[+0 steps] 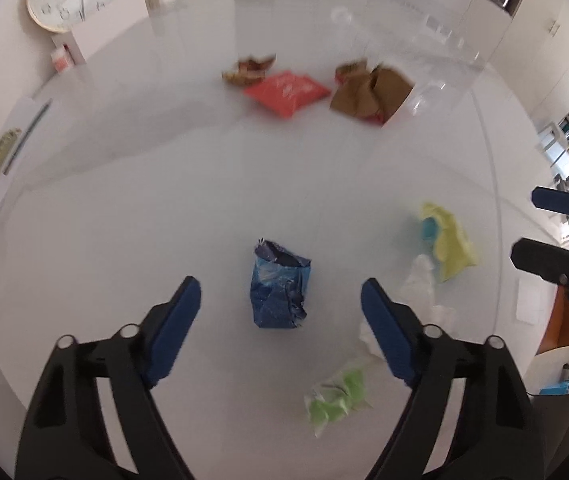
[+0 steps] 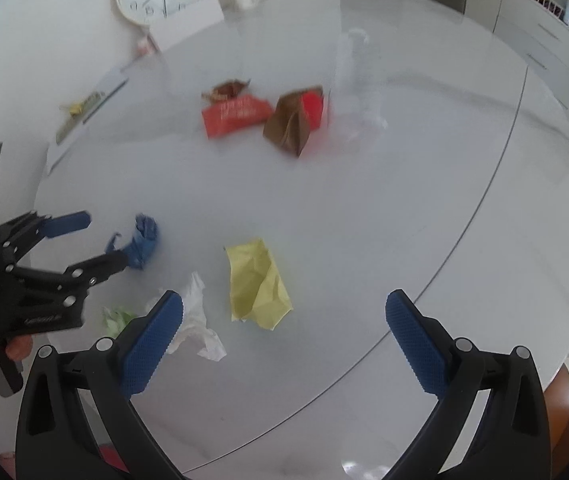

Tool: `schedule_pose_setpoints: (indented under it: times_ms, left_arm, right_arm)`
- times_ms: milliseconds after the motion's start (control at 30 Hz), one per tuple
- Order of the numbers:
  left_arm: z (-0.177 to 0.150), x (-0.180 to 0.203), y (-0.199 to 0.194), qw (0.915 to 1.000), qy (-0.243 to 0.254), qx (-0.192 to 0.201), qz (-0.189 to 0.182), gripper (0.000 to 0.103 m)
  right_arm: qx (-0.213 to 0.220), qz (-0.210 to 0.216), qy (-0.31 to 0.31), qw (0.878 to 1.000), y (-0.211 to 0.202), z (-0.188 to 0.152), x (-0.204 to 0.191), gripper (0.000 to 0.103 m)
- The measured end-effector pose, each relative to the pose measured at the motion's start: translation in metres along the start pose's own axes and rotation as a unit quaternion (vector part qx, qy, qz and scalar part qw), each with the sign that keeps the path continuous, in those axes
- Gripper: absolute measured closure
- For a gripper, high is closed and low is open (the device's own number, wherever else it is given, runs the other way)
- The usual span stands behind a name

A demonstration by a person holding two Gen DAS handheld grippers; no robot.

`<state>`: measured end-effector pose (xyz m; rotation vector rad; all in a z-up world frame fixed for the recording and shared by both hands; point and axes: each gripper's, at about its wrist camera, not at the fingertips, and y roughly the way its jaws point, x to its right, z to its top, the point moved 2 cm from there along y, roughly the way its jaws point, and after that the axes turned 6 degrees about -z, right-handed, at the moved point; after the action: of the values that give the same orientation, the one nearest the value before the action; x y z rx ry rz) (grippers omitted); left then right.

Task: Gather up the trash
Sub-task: 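Grasp the blue crumpled paper with the left tool while the right tool grasps the yellow paper, then carry the blue and yellow papers to the wastebasket and open both tools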

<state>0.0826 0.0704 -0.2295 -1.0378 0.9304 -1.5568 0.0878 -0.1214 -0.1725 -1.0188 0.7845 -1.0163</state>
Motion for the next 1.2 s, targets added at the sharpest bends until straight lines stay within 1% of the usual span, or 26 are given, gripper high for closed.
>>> schedule_pose_setpoints:
  times_ms: [67,200,267,367,400,500,600,767,867,933,967,1033,1100,1200]
  left_arm:
    - [0.0,-0.004,0.011,0.9998,-0.011,-0.017,-0.007,0.033]
    - [-0.003,-0.008,0.029,0.9989,-0.021,-0.04,-0.014,0.048]
    - [-0.001,-0.009,0.03,0.9991,-0.019,-0.035,-0.013,0.05]
    - [0.001,-0.011,0.03,0.9992,-0.021,-0.03,-0.016,0.064]
    - [0.002,-0.012,0.031,0.9992,-0.021,-0.029,-0.017,0.066]
    - [0.001,-0.014,0.03,0.9992,-0.023,-0.026,-0.019,0.067]
    - [-0.002,-0.012,0.026,0.9997,-0.014,-0.018,-0.002,0.068]
    - [0.0,-0.014,0.011,0.9997,-0.024,-0.004,-0.002,0.069]
    - [0.001,-0.015,-0.003,0.9994,-0.033,0.009,0.0,0.069]
    - [0.001,-0.015,-0.012,0.9991,-0.039,0.015,-0.005,0.069]
    - [0.0,-0.015,-0.017,0.999,-0.041,0.02,-0.004,0.069]
    - [0.003,-0.015,-0.023,0.9988,-0.041,0.025,-0.003,0.069]
    - [0.002,-0.013,-0.03,0.9987,-0.042,0.029,-0.002,0.069]
    - [-0.001,-0.004,-0.035,0.9989,-0.038,0.026,-0.007,0.069]
  right_arm:
    - [-0.008,0.002,0.002,1.0,0.006,-0.001,0.0,0.002]
    - [-0.019,0.003,0.0,1.0,0.018,-0.001,-0.002,0.002]
    - [-0.023,0.003,-0.003,1.0,0.023,-0.001,-0.003,0.002]
    - [-0.027,0.004,-0.005,1.0,0.03,0.001,-0.005,0.002]
    - [-0.029,0.002,-0.006,1.0,0.033,0.0,-0.005,0.002]
    - [-0.036,0.001,-0.004,0.999,0.042,0.0,-0.007,0.002]
    - [-0.039,-0.002,-0.007,0.999,0.047,0.001,-0.01,0.002]
    - [-0.041,-0.01,-0.017,0.999,0.058,0.008,-0.019,0.003]
    - [-0.043,-0.014,-0.024,0.999,0.065,0.011,-0.026,0.013]
    - [-0.046,-0.029,-0.027,0.998,0.07,0.013,-0.027,0.028]
    - [-0.042,-0.034,-0.028,0.998,0.07,0.014,-0.028,0.031]
    - [-0.039,-0.033,-0.024,0.998,0.068,0.018,-0.026,0.05]
    - [-0.04,-0.022,-0.018,0.999,0.066,0.019,-0.022,0.059]
    - [-0.035,-0.016,-0.013,0.999,0.059,0.019,-0.012,0.063]
